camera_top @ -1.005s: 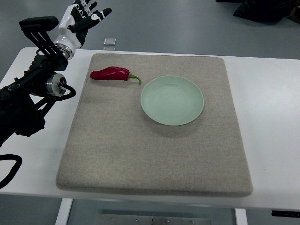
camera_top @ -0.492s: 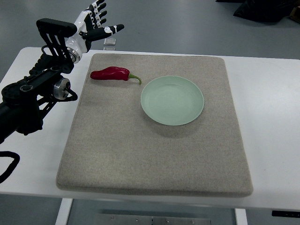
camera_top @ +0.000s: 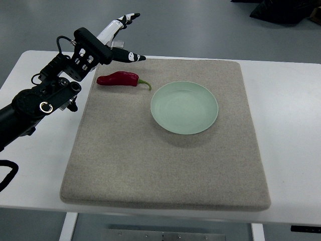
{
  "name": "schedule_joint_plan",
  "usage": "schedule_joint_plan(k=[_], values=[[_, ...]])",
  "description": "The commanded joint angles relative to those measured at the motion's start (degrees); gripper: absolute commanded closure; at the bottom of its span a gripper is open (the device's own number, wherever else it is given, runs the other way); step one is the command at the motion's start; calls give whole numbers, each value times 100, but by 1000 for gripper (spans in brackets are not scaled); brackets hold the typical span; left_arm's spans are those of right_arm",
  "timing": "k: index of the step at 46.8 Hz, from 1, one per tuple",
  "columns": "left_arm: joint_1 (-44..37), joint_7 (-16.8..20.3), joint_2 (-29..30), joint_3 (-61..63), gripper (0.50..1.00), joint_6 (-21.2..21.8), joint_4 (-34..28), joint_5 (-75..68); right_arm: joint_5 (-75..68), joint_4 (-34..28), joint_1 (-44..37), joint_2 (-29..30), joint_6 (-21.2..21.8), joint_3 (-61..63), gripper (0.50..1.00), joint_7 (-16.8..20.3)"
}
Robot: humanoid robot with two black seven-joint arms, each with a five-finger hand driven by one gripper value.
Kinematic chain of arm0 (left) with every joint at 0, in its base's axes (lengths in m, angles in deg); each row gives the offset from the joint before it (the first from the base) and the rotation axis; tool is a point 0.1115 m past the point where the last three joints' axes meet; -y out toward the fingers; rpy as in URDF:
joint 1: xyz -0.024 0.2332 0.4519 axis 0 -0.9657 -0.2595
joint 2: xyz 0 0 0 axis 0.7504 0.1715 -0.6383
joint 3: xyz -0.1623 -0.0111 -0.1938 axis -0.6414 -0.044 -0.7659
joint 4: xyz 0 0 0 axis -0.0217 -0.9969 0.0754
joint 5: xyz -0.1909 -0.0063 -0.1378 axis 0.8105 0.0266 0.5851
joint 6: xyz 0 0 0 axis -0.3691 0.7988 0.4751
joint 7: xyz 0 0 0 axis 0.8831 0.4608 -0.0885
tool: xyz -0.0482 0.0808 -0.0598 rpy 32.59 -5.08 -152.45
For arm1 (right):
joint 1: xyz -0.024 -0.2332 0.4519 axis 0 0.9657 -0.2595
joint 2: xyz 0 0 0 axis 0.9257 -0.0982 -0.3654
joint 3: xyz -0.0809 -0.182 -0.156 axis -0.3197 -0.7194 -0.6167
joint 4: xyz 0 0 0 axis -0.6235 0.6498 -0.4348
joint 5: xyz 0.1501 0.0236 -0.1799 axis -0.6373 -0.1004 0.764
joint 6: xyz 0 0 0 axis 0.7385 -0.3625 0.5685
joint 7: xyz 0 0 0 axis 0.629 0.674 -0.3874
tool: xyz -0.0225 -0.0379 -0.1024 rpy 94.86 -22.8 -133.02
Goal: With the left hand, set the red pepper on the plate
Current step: 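Reach the left hand forward and lower it over the red pepper, then close the left hand fingers around the red pepper body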
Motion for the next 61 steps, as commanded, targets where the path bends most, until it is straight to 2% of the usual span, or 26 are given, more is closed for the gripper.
schedule_joint_plan(k=[1, 17, 27, 58, 61], values=[[49, -10, 6, 101, 514, 8, -89, -365, 0, 0, 0, 0, 0, 0, 568, 0], [190, -54, -3, 356, 519, -1, -748, -1411, 0, 0, 0, 0, 0, 0, 568, 0], [348, -54, -3, 787, 527, -1, -1161, -1508, 0, 0, 0, 0, 0, 0, 568, 0], [374, -54, 32, 1191, 531, -1, -1170, -1508, 0, 0, 0, 0, 0, 0, 568, 0], [374, -54, 32, 1191, 551, -10, -1179, -1517, 0, 0, 0, 0, 0, 0, 568, 0]])
